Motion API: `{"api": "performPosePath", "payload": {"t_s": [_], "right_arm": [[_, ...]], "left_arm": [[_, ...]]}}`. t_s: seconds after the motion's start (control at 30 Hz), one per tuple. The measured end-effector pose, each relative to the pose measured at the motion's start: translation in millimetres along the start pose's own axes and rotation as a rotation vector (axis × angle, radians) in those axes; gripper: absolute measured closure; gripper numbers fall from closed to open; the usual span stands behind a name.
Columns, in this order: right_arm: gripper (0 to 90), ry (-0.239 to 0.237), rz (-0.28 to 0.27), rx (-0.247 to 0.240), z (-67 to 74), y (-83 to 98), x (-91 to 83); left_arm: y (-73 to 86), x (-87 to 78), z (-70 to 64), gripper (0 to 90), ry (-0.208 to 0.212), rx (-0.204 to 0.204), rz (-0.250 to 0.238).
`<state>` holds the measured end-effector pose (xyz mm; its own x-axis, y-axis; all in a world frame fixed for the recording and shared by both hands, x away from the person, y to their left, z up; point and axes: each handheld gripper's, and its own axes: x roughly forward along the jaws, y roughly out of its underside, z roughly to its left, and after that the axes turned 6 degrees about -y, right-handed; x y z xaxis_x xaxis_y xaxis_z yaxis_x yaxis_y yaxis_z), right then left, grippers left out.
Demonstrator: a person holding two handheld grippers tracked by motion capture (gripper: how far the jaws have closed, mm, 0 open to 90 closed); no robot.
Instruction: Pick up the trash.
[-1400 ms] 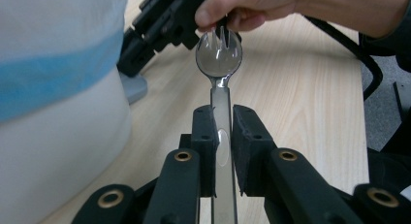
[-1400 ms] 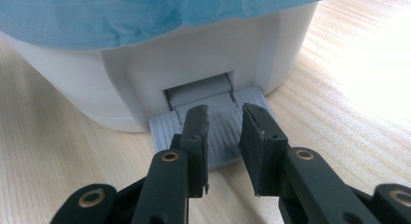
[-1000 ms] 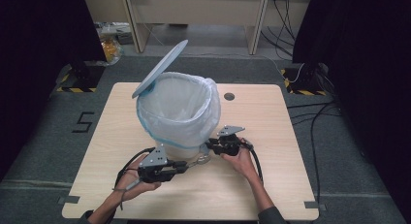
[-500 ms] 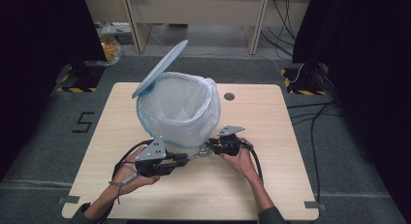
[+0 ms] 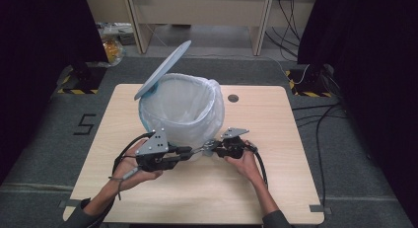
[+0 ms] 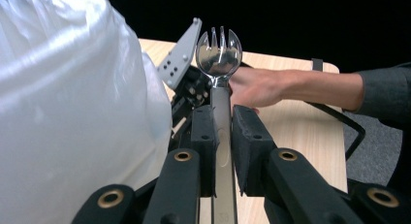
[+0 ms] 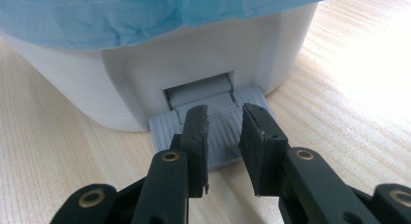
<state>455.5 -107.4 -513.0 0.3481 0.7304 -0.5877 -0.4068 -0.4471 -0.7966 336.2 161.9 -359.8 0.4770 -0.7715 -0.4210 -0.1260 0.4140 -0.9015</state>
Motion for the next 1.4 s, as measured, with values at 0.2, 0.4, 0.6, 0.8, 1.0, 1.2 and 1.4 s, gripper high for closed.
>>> {"api": "performPosePath", "payload": {"t_s": [0.2, 0.4, 0.6, 0.8, 1.0, 1.2, 1.4], "right_arm": [[71.9, 0.000, 0.000, -0.001, 0.0, 0.0, 0.1], [71.8, -0.001, 0.000, 0.002, 0.0, 0.0, 0.0], [71.9, -0.001, 0.000, 0.003, -0.2, 0.1, -0.1], [71.8, -0.002, 0.000, 0.003, -0.3, 0.2, -0.1], [71.9, -0.001, 0.000, 0.003, -0.3, 0.2, -0.1], [71.8, -0.001, 0.000, 0.002, 0.0, 0.1, 0.0], [71.9, -0.002, 0.000, 0.003, -0.1, 0.1, -0.1]], "left_arm": [[-10.7, -1.5, 3.3, 79.4, -0.014, -0.002, -0.022], [-20.1, -2.6, 4.7, 79.4, -0.024, -0.011, -0.059], [-32.2, -4.1, 7.3, 79.4, -0.030, -0.007, -0.081], [-44.2, -5.2, 17.0, 79.4, -0.063, -0.010, -0.096], [-51.4, -7.2, 24.8, 79.4, -0.102, -0.027, -0.118], [-58.9, -6.9, 32.0, 79.4, -0.147, -0.025, -0.125], [-65.0, -3.1, 36.8, 79.4, -0.195, -0.021, -0.130]]}}
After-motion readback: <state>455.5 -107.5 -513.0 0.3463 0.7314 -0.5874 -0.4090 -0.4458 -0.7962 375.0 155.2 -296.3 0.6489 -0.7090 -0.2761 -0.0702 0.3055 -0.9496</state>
